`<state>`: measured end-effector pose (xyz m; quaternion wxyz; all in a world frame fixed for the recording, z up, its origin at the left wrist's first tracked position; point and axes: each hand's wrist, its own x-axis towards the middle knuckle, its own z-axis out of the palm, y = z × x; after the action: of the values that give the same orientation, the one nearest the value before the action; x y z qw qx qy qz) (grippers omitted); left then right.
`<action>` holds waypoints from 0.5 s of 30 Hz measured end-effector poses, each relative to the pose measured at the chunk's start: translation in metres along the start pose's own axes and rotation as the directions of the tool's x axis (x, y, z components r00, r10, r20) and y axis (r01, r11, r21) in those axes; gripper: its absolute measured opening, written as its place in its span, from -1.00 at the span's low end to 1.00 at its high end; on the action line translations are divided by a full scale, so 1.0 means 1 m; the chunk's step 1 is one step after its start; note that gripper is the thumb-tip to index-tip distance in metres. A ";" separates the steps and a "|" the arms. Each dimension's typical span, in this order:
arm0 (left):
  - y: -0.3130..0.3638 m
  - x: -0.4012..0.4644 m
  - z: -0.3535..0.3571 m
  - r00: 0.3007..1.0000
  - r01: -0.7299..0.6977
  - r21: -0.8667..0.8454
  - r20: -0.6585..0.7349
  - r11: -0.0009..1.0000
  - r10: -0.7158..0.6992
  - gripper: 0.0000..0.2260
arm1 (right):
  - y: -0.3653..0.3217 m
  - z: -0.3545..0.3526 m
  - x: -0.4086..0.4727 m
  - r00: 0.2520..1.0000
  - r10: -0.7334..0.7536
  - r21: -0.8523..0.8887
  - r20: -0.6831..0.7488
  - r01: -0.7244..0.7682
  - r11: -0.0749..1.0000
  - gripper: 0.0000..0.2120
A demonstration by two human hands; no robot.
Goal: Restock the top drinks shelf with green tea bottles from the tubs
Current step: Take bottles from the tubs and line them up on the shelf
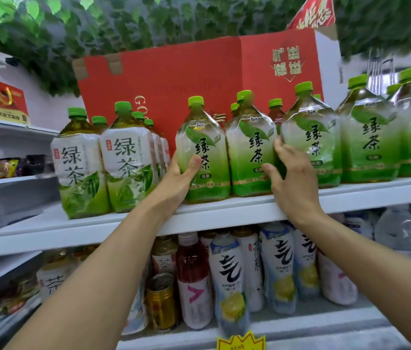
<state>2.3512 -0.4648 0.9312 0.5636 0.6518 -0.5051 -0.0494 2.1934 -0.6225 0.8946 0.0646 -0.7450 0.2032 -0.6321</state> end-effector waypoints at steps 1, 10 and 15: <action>0.000 0.001 0.000 1.000 0.003 -0.013 -0.006 1.000 -0.003 -0.16 | -0.001 0.000 0.000 1.000 0.003 -0.004 0.002 -0.003 1.000 -0.44; -0.006 0.001 0.005 0.995 -0.054 0.012 -0.087 0.998 0.055 0.03 | -0.002 -0.017 -0.012 0.992 0.086 0.003 0.092 -0.087 0.996 -0.45; -0.008 0.004 0.010 0.994 -0.017 0.063 -0.106 0.998 0.024 0.17 | 0.025 -0.057 -0.015 0.986 0.164 -0.164 -0.010 -0.163 0.973 -0.35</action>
<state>2.3520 -0.4760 0.9233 0.5698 0.6655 -0.4821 0.0072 2.1311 -0.6300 0.8828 0.0554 -0.7298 0.3150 -0.6042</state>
